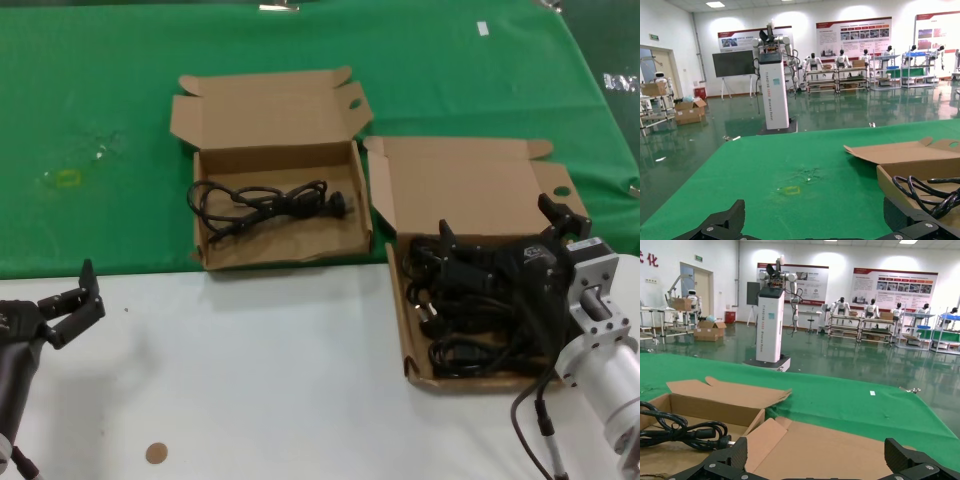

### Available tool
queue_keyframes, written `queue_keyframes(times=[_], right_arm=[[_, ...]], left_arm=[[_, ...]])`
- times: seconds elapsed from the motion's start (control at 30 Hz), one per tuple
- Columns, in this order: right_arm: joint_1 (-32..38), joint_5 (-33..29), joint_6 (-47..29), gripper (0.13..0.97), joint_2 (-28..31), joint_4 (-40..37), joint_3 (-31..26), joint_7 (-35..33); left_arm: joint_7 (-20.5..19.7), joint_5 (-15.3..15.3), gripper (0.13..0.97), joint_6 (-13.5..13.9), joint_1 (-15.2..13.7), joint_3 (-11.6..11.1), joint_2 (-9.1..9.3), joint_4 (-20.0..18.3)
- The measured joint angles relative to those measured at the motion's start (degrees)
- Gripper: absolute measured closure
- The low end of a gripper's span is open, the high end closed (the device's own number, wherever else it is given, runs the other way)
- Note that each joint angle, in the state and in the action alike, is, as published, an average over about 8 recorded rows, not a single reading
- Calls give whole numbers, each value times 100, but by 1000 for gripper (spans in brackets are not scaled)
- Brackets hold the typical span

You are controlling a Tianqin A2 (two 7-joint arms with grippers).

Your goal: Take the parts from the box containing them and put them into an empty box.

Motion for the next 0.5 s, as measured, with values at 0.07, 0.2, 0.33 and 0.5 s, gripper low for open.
queue_keyframes(times=[0.07, 0.2, 0.33, 0.5], right_arm=[[0, 0, 0, 129, 0, 0, 0, 0], [0, 0, 0, 129, 0, 0, 0, 0], [0, 0, 0, 129, 0, 0, 0, 0], [0, 0, 0, 129, 0, 0, 0, 0]], left_arm=[[0, 0, 132, 0, 0, 0, 0, 0], [0, 0, 132, 0, 0, 0, 0, 0], [0, 0, 132, 0, 0, 0, 0, 0], [0, 0, 132, 0, 0, 0, 0, 0]])
